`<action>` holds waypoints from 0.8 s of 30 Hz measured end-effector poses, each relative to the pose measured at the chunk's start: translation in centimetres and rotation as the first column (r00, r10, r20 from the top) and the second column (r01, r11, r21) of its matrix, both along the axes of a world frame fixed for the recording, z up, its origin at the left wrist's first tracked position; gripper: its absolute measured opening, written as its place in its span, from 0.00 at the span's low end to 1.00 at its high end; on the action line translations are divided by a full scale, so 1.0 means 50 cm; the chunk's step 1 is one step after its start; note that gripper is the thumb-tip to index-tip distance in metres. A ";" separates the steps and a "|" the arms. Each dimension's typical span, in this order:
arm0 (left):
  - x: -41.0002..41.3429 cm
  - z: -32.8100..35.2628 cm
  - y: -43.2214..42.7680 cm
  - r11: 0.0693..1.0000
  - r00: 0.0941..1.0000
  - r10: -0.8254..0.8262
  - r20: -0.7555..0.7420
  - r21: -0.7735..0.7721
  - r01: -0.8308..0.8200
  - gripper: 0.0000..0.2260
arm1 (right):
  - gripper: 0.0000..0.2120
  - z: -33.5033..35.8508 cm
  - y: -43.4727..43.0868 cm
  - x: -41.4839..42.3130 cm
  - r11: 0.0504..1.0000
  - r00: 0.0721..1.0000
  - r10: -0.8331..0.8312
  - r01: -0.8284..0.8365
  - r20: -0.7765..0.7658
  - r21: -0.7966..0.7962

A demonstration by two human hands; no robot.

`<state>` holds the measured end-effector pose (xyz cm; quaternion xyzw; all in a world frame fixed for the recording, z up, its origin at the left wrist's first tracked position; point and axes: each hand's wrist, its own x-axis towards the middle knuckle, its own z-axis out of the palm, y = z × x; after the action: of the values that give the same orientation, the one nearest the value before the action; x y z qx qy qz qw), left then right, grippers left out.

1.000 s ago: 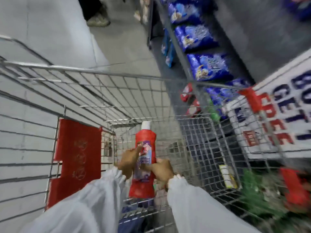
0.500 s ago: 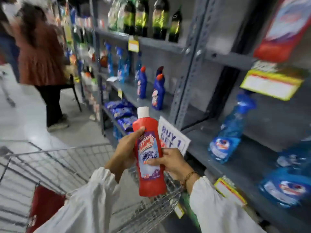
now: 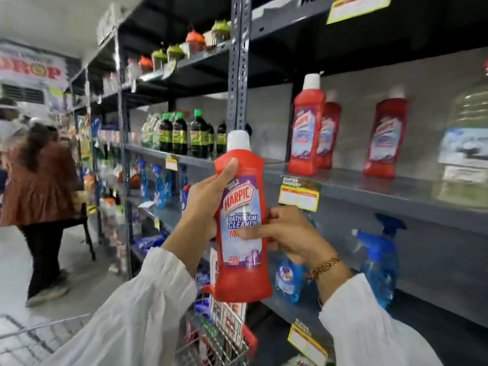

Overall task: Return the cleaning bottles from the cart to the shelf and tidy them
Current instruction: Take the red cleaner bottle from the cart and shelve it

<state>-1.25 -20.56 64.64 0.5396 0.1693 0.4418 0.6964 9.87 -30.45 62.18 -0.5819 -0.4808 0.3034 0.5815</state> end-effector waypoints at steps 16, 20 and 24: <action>0.251 0.219 -0.035 0.867 0.949 -0.315 0.030 0.415 0.275 0.12 | 0.15 0.167 -0.083 0.178 0.853 0.933 -0.344 0.356 -0.102 0.380; 0.372 0.270 -0.039 0.791 0.867 -0.483 0.125 0.488 0.370 0.07 | 0.18 0.207 -0.081 0.260 0.702 0.863 -0.483 0.484 -0.150 0.522; 0.481 0.279 -0.034 0.730 0.800 -0.586 0.129 0.513 0.451 0.06 | 0.25 0.220 -0.083 0.329 0.617 0.786 -0.588 0.589 -0.192 0.522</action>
<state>22.81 -22.26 78.60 0.6447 -0.1998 0.3263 0.6617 26.32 -34.62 73.16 -0.5115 -0.3296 -0.0564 0.7915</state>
